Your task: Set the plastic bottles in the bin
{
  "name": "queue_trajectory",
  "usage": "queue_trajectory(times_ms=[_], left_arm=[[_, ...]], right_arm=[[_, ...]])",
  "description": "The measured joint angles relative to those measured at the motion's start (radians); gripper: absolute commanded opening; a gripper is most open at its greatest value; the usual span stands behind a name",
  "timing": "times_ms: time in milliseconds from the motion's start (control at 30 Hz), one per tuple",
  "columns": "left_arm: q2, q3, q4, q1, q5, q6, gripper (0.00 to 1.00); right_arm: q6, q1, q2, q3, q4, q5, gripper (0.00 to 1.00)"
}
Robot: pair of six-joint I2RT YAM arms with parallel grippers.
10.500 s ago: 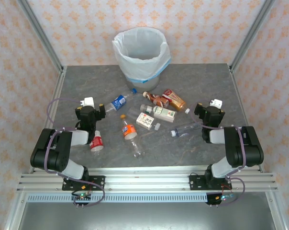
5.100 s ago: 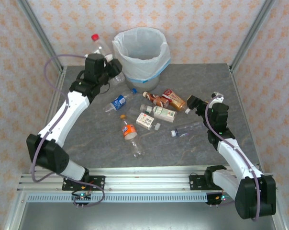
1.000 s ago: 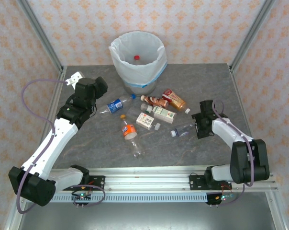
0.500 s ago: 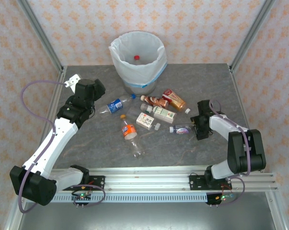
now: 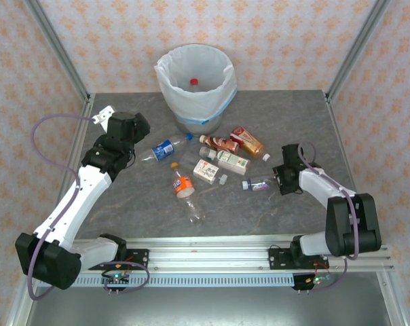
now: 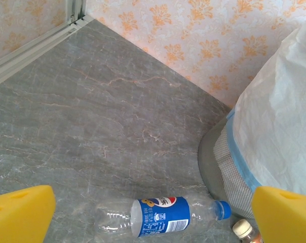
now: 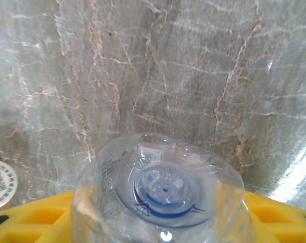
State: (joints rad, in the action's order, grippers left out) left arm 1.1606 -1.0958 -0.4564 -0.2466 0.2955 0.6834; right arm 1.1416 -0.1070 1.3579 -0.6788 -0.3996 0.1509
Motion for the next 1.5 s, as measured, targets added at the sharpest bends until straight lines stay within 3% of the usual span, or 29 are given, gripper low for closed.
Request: queue_trajectory(times_ms=[200,400,567,800,1133,1500], left_arm=[[0.005,0.0,0.001,0.0,-0.014,0.0,1.0],[0.013,0.0,0.005,0.0,-0.05,0.0,1.0],[0.032,0.0,0.008,0.0,-0.056,0.0,1.0],[0.071,0.0,0.019,0.001,-0.074,0.004,1.0],[0.086,0.0,0.019,0.001,-0.086,0.017,1.0],[0.086,0.0,0.018,0.001,-0.086,0.027,1.0]], right_arm=[[-0.06,0.0,-0.083,0.029,0.037,-0.027,0.48],[-0.131,0.0,-0.194,0.073,0.077,-0.035,0.48],[-0.18,0.0,-0.328,0.154,0.194,-0.011,0.46],[-0.257,0.0,-0.399,0.168,0.298,0.06,0.44],[-0.291,-0.064,-0.375,0.156,0.484,0.139,0.44],[-0.332,-0.183,-0.146,-0.147,0.613,0.14,0.43]])
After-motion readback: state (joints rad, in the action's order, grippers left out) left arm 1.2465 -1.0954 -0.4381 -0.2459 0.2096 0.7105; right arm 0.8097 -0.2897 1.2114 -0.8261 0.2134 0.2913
